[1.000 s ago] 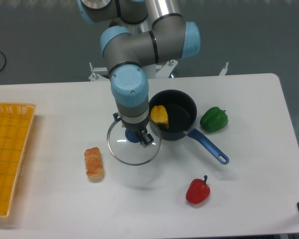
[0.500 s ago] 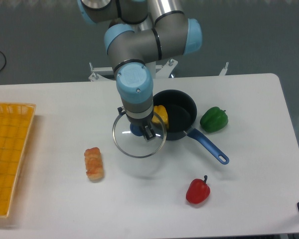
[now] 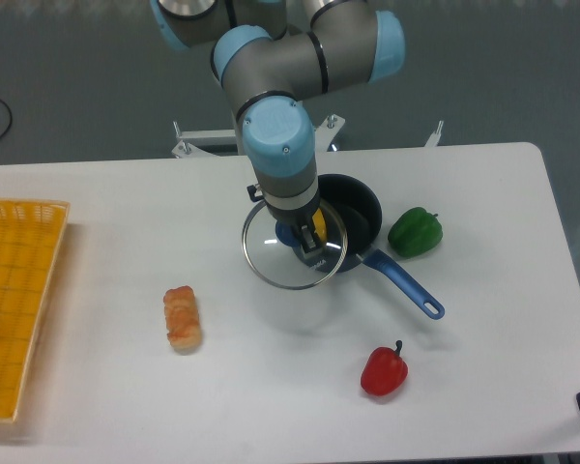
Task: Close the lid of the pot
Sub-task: 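Carry the glass lid by its knob toward the dark saucepan, then lower the glass lid onto the saucepan rim, then hold the lid on the saucepan and settle it flat, then open the gripper and release the lid knob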
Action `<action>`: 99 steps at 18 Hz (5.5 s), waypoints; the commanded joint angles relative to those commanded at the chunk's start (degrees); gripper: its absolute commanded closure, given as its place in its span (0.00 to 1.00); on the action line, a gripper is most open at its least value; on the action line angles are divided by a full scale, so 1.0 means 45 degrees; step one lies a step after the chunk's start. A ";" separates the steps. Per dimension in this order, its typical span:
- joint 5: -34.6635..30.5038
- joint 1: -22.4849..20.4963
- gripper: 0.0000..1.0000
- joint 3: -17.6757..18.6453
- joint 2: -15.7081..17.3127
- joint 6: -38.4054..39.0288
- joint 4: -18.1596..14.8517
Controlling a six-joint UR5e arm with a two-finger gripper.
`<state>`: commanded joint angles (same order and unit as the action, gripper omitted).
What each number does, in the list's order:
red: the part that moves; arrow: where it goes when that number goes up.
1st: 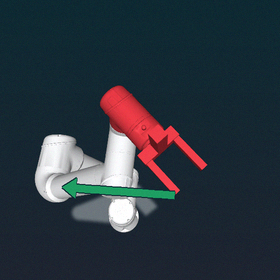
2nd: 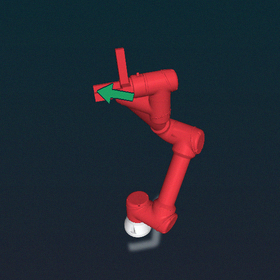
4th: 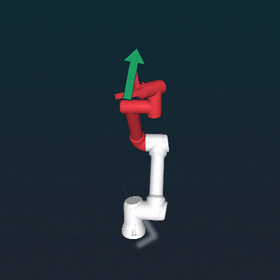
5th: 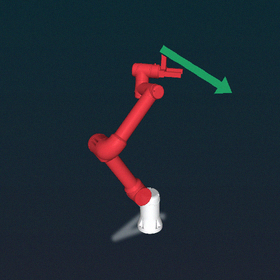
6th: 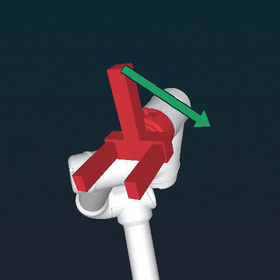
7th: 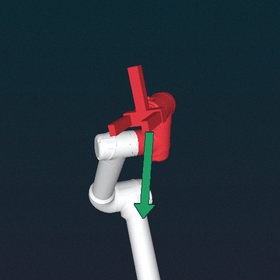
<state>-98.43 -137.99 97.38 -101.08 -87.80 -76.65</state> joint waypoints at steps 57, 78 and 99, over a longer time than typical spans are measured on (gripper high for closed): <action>-0.0802 -0.1387 0.51 0.3029 0.0938 -0.3340 0.2755; -0.0880 -0.1250 0.44 0.3068 0.0899 -0.3359 0.2755; -0.0725 -0.1230 0.00 0.1918 0.0782 -0.3496 0.2152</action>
<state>-101.69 -143.52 106.01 -97.56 -103.54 -66.96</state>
